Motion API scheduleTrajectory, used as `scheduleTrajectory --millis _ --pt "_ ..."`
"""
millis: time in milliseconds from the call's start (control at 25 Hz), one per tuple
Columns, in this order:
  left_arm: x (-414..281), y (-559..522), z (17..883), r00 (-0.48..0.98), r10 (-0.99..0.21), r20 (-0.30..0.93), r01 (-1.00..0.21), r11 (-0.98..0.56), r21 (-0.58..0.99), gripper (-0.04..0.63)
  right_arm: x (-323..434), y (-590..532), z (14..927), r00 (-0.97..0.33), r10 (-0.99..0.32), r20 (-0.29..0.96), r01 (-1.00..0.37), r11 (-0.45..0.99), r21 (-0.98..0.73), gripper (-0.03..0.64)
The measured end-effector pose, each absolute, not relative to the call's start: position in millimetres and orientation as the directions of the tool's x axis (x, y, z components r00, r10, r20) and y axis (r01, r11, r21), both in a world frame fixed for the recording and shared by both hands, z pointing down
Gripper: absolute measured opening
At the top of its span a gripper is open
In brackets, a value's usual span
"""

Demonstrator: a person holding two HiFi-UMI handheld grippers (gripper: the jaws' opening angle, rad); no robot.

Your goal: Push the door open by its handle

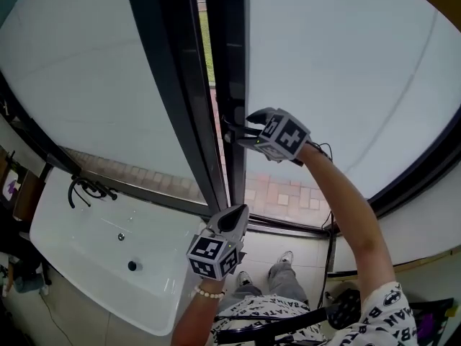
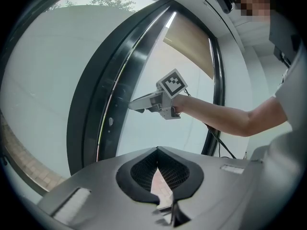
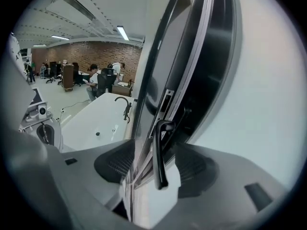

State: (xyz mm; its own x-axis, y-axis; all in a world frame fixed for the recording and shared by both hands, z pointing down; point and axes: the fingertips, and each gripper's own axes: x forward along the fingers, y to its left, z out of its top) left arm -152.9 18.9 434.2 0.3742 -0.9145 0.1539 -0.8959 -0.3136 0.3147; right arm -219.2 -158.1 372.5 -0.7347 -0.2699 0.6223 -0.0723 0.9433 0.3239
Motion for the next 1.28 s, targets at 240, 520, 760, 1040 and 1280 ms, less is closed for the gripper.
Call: scheduleTrajectory --millis 240,520,760,1040,1280 --pt "-158.5 -3.6 429.5 0.357 -0.922 0.152 -0.9 -0.296 0.321 -0.011 -243.1 -164.8 400.6 -0.684 -0.201 0.701 -0.01 0.964 0.267 0.239" --pt "-159.9 -17.2 436.3 0.347 -0.925 0.153 -0.897 -0.28 0.343 -0.011 -253.0 -164.3 412.7 -0.651 -0.206 0.731 0.037 0.953 0.301 0.092" --pt "-151.8 -28.1 436.9 0.345 -0.927 0.144 -0.894 -0.278 0.351 -0.011 -251.8 -165.1 414.6 -0.638 -0.136 0.758 0.072 0.969 0.234 0.034" --pt "-147.1 -48.7 436.7 0.329 -0.933 0.149 -0.9 -0.261 0.348 -0.011 -255.5 -171.4 415.7 -0.666 -0.065 0.743 0.096 0.981 0.171 0.034" --pt "-142.2 -75.9 437.3 0.259 -0.952 0.164 -0.923 -0.194 0.333 -0.011 -257.4 -195.9 417.2 -0.682 -0.08 0.727 0.063 0.984 0.167 0.034"
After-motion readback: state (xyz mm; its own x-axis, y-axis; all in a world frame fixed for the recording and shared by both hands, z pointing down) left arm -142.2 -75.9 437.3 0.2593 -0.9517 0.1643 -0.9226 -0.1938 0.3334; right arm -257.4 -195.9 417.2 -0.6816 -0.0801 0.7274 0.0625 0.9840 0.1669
